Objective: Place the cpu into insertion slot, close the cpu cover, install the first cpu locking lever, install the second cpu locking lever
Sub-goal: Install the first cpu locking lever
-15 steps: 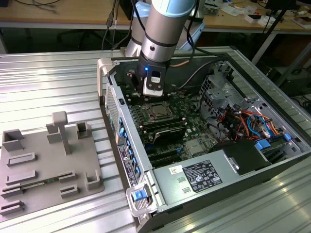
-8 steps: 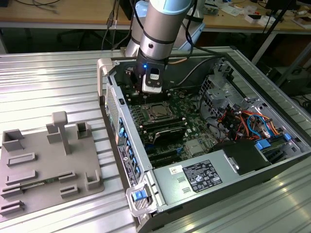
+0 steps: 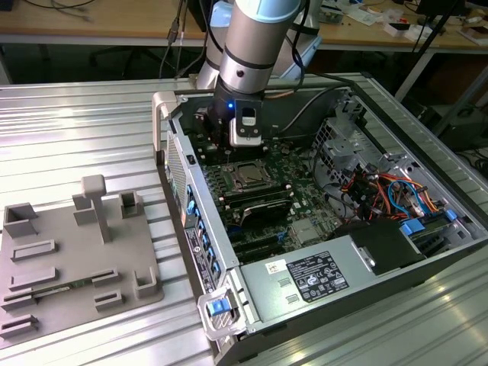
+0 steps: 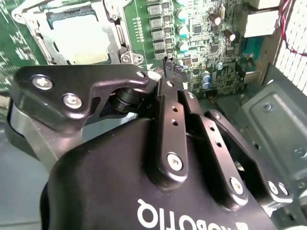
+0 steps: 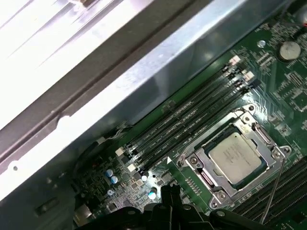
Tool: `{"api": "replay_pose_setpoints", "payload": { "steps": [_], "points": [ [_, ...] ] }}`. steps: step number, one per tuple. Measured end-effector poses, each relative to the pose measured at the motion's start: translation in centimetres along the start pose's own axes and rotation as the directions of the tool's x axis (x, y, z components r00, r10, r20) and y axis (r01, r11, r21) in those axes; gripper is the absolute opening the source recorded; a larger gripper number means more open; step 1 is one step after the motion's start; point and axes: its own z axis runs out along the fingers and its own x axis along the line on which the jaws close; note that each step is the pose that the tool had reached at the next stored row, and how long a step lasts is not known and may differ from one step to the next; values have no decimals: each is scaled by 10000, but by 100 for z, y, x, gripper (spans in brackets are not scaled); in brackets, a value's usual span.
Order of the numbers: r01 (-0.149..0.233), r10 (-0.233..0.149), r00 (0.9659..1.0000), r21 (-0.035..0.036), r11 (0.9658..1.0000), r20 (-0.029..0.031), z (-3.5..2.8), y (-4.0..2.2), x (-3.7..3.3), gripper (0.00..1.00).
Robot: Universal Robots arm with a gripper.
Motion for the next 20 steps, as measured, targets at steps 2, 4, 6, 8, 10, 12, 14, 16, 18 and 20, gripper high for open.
{"api": "replay_pose_setpoints", "payload": {
  "steps": [2,4,6,8,10,12,14,16,18,20],
  "points": [
    [380,-380,9993,25,9993,-11,2,0,0,11],
    [527,-527,9986,35,9986,-16,4,10,7,11],
    [572,-572,9984,38,9984,-17,5,17,12,11],
    [1080,-1079,9942,69,9941,-34,6,21,15,11],
    [1464,-1464,9892,92,9892,-48,6,24,14,11],
    [1599,-1599,9871,74,9871,-9,6,25,15,11],
    [1914,-1914,9815,38,9815,-1,6,26,15,11],
    [2065,-2065,9785,15,9785,-11,6,27,17,11],
    [2154,-2154,9765,-25,9765,-26,6,32,19,11],
    [2181,-2181,9759,-32,9759,-12,-5,32,22,11]
  ]
}}
